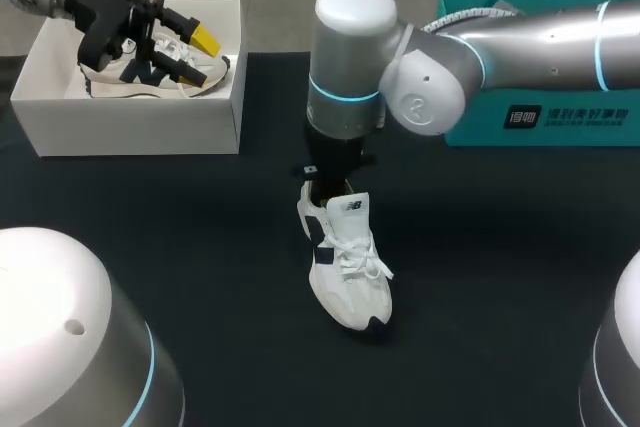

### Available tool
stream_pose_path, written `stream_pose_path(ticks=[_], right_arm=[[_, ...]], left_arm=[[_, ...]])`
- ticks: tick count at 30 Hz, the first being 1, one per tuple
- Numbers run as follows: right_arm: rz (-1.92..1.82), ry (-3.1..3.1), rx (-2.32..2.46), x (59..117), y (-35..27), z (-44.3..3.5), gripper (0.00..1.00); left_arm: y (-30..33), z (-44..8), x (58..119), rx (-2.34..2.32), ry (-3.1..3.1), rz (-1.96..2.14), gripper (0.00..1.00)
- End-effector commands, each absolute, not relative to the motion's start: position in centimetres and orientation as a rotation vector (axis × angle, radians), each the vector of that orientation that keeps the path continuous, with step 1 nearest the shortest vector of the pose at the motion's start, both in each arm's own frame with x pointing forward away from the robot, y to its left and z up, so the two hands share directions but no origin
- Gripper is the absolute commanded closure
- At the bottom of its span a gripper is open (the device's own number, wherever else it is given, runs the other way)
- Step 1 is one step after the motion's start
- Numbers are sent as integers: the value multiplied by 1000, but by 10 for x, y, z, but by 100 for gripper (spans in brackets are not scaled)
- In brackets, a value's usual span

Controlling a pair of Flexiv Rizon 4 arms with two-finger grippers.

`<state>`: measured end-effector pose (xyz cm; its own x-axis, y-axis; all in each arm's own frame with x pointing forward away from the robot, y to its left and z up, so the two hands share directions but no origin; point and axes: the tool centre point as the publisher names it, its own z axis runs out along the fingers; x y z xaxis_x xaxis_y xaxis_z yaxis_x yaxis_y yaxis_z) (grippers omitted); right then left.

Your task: Take the shoe out of the shoebox, open the shoe tongue, remove and reinsert the insole, then place the shoe into the shoebox

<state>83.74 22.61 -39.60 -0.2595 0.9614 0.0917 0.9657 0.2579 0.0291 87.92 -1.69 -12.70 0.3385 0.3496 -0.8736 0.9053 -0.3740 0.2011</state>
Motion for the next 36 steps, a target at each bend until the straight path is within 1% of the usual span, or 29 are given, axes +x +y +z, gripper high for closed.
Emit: stream_pose_path(ticks=[1,12,26,30,36], right_arm=[[-106,-2442,-1869,840,232,-400,100],[5,-2528,-1878,835,237,-364,100],[153,-2441,-1840,832,229,-410,100],[187,-2438,-1833,830,228,-406,100],[289,-2451,-1823,825,229,-382,100]], left_arm=[[-17,-127,879,1894,1101,-989,0],[-17,-127,879,1894,1101,-989,0],[-17,-127,879,1894,1101,-989,0],[-17,-127,879,1894,1101,-989,0],[-17,-127,879,1894,1101,-989,0]])
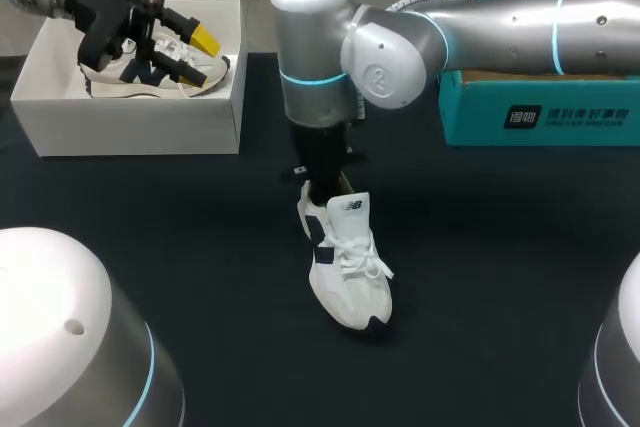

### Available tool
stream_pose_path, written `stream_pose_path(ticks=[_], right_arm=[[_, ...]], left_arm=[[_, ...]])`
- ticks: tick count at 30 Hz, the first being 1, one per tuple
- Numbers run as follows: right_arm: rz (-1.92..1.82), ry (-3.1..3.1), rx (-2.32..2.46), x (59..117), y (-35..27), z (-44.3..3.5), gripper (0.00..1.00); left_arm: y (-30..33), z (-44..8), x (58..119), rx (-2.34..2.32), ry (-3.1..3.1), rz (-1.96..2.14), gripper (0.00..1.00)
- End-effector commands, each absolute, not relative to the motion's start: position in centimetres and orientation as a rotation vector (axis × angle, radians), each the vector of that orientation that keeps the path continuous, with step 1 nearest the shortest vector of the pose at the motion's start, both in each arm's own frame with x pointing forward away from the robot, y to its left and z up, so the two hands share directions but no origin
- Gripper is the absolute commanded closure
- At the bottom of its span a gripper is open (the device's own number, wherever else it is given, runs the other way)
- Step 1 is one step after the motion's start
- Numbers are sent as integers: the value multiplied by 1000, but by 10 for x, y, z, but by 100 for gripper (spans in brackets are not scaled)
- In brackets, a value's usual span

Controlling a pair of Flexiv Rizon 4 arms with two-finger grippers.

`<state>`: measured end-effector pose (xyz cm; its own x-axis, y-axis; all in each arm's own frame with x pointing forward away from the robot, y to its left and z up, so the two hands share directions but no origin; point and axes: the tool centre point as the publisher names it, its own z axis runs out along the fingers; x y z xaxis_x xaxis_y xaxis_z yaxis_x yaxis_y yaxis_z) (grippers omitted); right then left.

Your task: Take the shoe out of the shoebox, open the shoe tongue, remove and reinsert the insole, then place the shoe into the shoebox

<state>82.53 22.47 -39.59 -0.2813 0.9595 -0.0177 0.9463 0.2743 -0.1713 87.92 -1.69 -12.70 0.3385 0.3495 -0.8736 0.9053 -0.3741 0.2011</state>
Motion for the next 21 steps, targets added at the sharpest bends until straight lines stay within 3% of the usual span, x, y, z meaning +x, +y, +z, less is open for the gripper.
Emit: stream_pose_path(ticks=[1,21], right_arm=[[310,-2453,-1820,823,230,-380,100],[364,-2345,-1818,807,216,-404,100]], left_arm=[[-17,-127,879,1894,1101,-989,0],[-17,-127,879,1894,1101,-989,0]])
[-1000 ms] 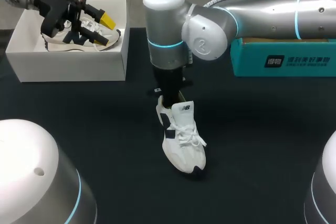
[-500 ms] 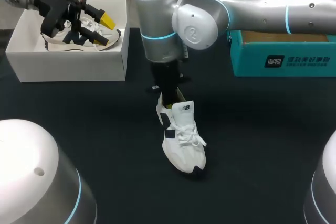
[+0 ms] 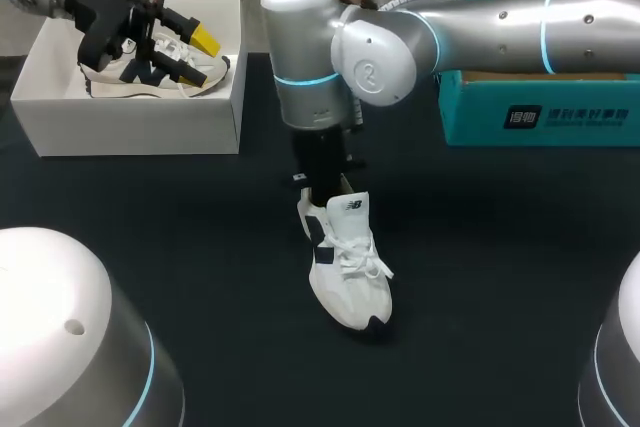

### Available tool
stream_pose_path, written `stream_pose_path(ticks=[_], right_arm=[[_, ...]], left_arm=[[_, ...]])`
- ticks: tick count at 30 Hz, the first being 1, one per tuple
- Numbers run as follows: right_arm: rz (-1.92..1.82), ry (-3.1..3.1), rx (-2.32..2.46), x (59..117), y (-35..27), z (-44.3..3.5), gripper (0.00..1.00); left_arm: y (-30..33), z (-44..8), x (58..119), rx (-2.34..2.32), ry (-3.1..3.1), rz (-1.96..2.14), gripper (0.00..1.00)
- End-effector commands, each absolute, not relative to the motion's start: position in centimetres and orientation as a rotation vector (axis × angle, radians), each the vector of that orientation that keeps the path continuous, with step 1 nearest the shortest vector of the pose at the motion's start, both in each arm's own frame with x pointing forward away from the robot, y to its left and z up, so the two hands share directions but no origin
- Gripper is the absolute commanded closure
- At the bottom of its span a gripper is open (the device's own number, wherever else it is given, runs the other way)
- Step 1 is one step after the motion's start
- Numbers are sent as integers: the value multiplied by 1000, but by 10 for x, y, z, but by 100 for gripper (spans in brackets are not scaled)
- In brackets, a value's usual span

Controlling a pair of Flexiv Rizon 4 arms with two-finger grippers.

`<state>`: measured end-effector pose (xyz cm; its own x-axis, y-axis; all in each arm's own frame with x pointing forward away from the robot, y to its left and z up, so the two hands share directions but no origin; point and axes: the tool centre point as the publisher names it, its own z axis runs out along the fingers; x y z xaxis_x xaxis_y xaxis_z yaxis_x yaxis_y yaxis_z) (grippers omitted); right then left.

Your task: Take the shoe out of the shoebox, open the shoe tongue, remove and reinsert the insole, then place the shoe into the shoebox

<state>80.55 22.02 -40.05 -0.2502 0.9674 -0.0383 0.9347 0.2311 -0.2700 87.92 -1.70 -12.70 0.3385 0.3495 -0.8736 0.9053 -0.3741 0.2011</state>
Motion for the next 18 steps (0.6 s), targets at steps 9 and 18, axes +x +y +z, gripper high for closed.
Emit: stream_pose_path(ticks=[9,18], right_arm=[[261,-2355,-1810,798,214,-373,100],[309,-2356,-1816,792,211,-355,100]], left_arm=[[-17,-127,879,1894,1101,-989,0],[-17,-127,879,1894,1101,-989,0]])
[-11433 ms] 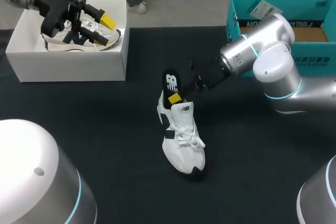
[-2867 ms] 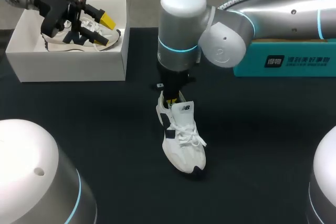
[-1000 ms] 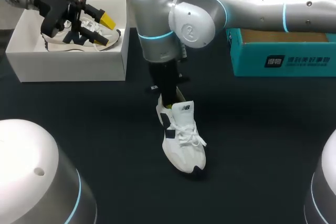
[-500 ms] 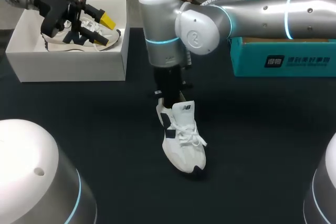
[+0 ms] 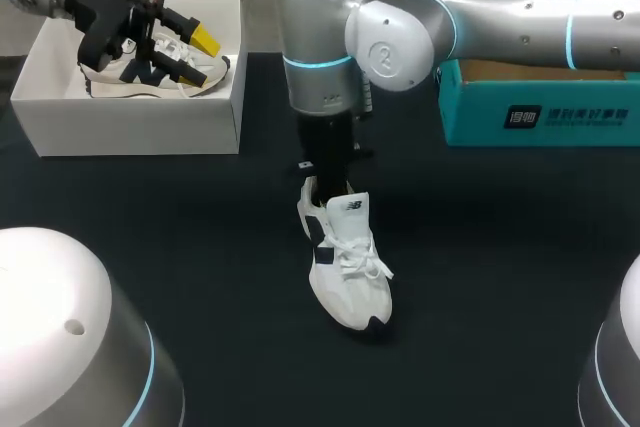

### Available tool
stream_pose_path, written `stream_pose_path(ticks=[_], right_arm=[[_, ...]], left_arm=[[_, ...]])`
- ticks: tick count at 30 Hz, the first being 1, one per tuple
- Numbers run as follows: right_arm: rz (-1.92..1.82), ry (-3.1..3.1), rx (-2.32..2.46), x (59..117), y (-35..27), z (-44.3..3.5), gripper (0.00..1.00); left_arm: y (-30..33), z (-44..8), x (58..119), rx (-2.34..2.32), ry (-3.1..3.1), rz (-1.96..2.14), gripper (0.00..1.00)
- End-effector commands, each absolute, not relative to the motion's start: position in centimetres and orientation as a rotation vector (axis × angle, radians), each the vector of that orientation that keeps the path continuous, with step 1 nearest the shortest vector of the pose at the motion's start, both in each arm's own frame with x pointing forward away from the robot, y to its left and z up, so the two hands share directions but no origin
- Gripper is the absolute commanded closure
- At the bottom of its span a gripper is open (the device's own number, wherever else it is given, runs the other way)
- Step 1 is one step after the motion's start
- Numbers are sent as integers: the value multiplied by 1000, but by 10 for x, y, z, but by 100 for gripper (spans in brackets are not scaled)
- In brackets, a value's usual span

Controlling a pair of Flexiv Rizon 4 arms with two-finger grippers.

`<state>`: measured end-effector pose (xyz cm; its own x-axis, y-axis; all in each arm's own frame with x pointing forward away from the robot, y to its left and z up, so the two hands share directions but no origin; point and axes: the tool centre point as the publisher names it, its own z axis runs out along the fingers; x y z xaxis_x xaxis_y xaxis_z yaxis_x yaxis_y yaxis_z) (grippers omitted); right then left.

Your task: Take the shoe out of the shoebox, open the shoe tongue, remove and reinsert the insole, then place the shoe into the shoebox

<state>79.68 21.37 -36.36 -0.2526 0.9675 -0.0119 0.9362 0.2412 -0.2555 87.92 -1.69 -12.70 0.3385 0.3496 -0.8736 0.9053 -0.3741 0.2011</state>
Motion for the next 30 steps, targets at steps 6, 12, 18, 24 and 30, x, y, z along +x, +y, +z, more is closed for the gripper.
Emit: stream_pose_path(ticks=[6,12,18,24,30], right_arm=[[370,-2317,-1752,781,215,-353,100],[399,-2292,-1752,771,213,-354,100],[399,-2256,-1760,767,211,-359,31],[429,-2232,-1760,766,209,-361,0],[468,-2220,-1768,763,210,-357,0]], left_arm=[[-17,-127,879,1894,1101,-989,0],[-17,-127,879,1894,1101,-989,0],[-17,-127,879,1894,1101,-989,0],[-17,-127,879,1894,1101,-989,0],[-17,-127,879,1894,1101,-989,0]])
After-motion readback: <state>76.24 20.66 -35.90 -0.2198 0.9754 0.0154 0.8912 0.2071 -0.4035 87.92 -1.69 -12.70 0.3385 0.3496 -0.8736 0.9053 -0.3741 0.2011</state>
